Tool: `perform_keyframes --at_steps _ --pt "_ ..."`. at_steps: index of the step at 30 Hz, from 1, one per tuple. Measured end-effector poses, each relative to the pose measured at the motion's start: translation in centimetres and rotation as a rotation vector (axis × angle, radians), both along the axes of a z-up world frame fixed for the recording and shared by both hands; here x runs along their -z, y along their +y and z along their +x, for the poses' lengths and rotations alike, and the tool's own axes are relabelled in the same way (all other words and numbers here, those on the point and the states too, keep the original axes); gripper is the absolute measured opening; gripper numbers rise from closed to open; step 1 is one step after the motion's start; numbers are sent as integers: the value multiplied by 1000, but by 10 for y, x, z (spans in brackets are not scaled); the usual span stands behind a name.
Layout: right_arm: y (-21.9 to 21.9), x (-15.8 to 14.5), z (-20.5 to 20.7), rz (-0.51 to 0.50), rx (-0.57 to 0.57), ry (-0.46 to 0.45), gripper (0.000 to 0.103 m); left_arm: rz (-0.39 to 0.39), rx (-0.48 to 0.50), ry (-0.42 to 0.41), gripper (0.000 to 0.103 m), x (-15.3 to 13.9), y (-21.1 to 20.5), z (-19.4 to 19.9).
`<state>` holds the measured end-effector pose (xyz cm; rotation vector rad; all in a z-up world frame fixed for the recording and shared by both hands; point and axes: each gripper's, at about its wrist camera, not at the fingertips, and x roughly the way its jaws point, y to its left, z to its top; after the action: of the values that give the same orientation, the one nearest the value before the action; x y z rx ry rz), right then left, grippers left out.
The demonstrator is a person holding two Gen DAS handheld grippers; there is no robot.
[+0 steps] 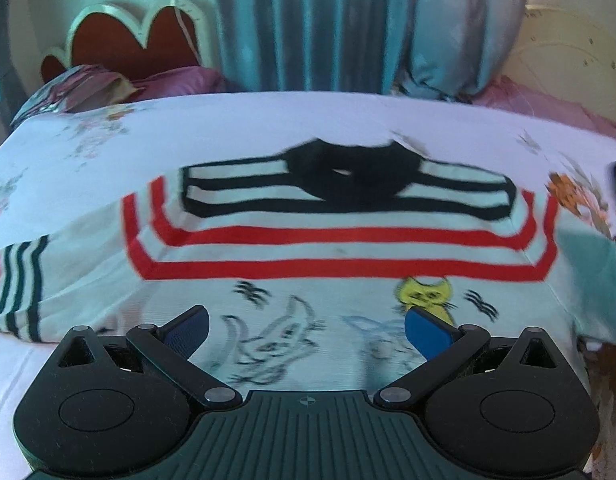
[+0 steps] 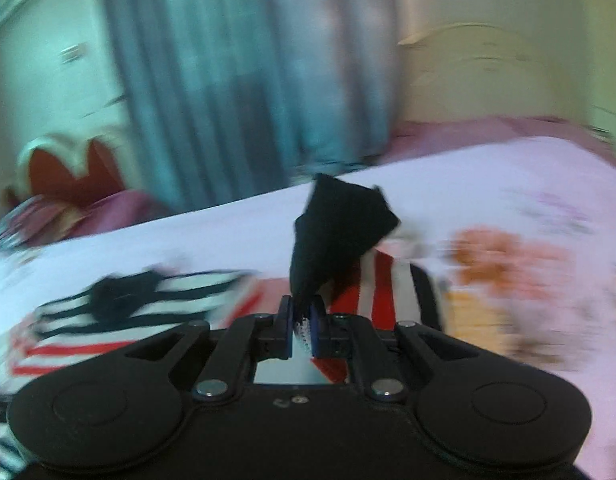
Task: Fold small clothes
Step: 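Fold the held sleeve across the sweater body with the right gripper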
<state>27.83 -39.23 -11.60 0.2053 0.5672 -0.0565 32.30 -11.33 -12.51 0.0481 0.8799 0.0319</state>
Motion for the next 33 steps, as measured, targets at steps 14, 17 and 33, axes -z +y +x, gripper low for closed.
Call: perform_keyframes --at_steps 14,17,33 --pt "134 63 41 13 -302 222 41 -221 109 116 103 31 36 26" --pt "126 56 25 4 -243 205 43 -285 155 149 103 41 19 33" --pt "47 65 -39 -47 75 219 54 -438 152 86 86 71 -22 48"
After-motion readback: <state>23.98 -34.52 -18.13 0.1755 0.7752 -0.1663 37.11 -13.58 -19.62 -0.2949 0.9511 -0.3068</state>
